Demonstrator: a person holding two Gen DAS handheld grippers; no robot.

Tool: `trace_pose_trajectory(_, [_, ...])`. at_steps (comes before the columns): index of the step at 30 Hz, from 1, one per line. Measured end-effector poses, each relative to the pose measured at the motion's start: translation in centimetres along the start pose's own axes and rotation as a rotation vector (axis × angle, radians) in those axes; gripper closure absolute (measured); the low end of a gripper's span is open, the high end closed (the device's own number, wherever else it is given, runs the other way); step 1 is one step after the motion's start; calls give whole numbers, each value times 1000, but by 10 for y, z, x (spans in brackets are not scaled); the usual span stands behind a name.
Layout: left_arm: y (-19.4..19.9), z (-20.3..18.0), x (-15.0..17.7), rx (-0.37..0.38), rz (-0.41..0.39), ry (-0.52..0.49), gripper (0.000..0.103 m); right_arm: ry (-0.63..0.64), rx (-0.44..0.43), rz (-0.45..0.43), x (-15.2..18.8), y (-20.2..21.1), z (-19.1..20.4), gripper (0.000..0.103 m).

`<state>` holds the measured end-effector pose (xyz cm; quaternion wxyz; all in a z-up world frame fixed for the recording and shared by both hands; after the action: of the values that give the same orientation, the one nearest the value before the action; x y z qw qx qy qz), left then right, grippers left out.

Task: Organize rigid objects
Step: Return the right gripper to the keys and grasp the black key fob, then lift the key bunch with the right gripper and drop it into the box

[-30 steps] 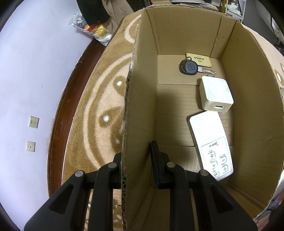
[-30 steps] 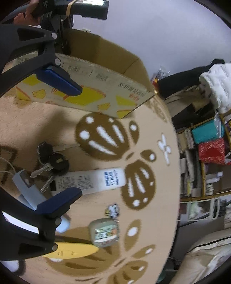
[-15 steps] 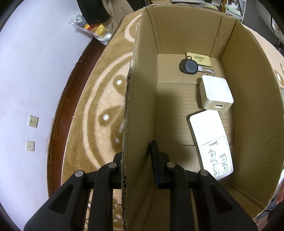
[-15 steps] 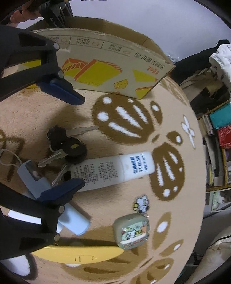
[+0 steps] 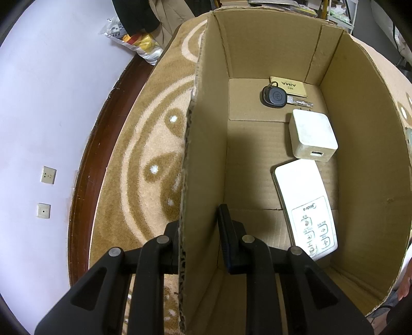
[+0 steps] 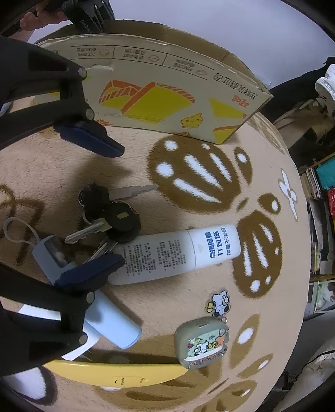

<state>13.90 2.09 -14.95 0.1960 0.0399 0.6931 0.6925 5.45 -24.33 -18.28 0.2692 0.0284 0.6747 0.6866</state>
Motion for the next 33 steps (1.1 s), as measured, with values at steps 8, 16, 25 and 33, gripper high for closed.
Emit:
trace_pose_trajectory(8, [3, 0, 2, 4, 1, 4, 82, 32, 12, 6, 5, -1, 7, 45])
trace_pose_trajectory(16, [2, 0, 1, 9, 2, 8, 82, 9, 3, 33, 0, -22, 12, 46])
trace_pose_trajectory(25, [2, 3, 0, 14, 1, 8, 82, 91, 85, -20, -4, -27, 31, 55])
trace_pose_trajectory(33, [3, 4, -1, 10, 1, 4, 82, 82, 112, -142, -22, -22, 43, 60])
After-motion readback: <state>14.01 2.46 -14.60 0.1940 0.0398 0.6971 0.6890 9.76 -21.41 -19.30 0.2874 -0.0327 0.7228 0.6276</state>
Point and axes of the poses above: each gripper's, at about its wrist camera, not at the fingertips, and y roughly against the way its jaws point, z to its left, x to its underside, the point moved 3 cm from there along -y, roughly the way its jaws point, and after that the axes turned 13 degrees about x, right-handed, at the moved point
